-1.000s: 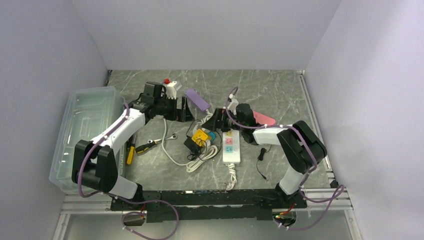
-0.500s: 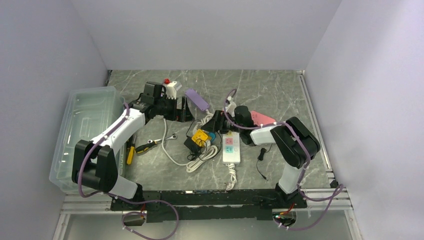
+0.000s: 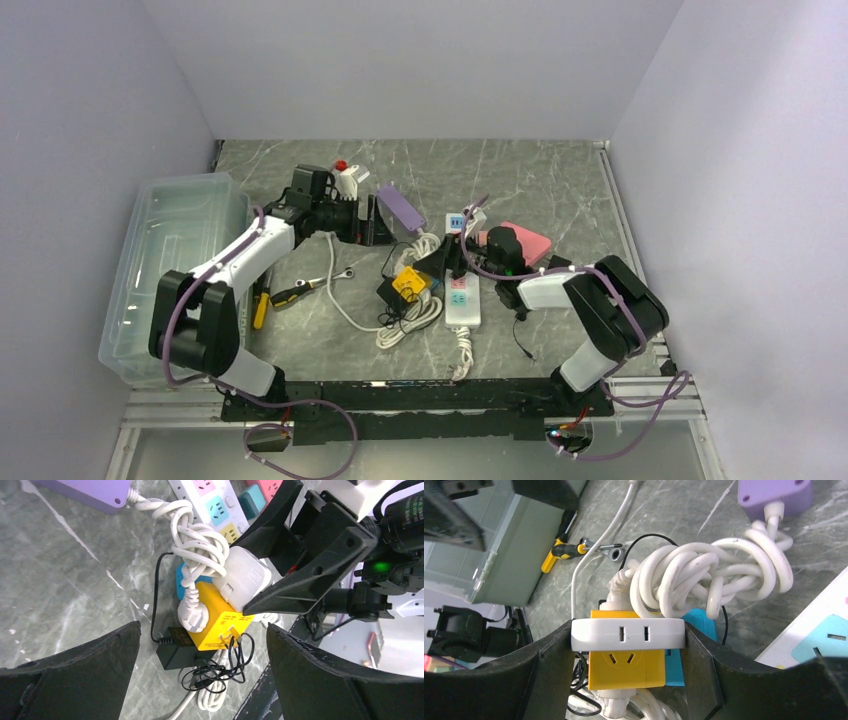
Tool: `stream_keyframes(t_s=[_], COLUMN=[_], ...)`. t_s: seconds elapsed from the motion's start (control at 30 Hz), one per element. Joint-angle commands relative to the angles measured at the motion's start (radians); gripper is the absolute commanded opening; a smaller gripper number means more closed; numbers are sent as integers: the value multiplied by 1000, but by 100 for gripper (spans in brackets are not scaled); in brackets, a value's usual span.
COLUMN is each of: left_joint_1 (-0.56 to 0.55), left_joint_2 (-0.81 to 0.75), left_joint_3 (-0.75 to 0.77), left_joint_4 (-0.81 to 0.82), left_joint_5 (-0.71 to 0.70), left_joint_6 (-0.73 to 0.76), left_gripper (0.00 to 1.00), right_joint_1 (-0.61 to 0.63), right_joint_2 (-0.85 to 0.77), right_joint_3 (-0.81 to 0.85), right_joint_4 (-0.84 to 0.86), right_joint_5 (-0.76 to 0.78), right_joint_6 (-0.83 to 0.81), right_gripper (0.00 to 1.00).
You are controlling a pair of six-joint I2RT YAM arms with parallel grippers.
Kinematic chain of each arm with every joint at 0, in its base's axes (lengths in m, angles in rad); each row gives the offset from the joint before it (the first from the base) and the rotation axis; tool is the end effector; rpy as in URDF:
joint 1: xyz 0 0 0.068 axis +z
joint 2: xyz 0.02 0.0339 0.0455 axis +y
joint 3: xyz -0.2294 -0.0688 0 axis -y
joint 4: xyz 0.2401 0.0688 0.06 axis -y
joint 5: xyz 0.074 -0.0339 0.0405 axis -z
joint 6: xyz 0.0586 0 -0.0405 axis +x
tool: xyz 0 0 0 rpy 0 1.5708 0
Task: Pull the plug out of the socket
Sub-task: Remove the plug from the socket.
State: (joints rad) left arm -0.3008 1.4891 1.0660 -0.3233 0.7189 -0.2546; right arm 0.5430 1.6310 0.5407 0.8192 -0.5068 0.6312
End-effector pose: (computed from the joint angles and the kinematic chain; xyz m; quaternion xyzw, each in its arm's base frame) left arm 0.3052 -0.1351 0.2181 0.1607 0.8542 -0.4128 0.2723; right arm 0.2581 0.1890 0.1238 -0.1176 0.7767 0.4906 0.3771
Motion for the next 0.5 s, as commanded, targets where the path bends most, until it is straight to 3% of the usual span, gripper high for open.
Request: stream_keyframes(t_s=[0.0,0.17,0.47], left_joint_1=[-3,-20,-101], left_joint_2=[44,117,197], left_joint_3=[-9,-20,38], left_joint_4=[78,159,51], left_joint_5=[107,215,140], left_joint_6=[-42,-101,-16], left_gripper=[97,89,71], right_joint_1=[2,3,6], right_joint_2=[-113,-153,-153], right_joint_3=[-27,-61,-62], right_joint_4=[207,243,259], right_joint_5=[-47,-78,-114], right_joint_6=[-75,-84,-82], right_gripper=[13,11,10])
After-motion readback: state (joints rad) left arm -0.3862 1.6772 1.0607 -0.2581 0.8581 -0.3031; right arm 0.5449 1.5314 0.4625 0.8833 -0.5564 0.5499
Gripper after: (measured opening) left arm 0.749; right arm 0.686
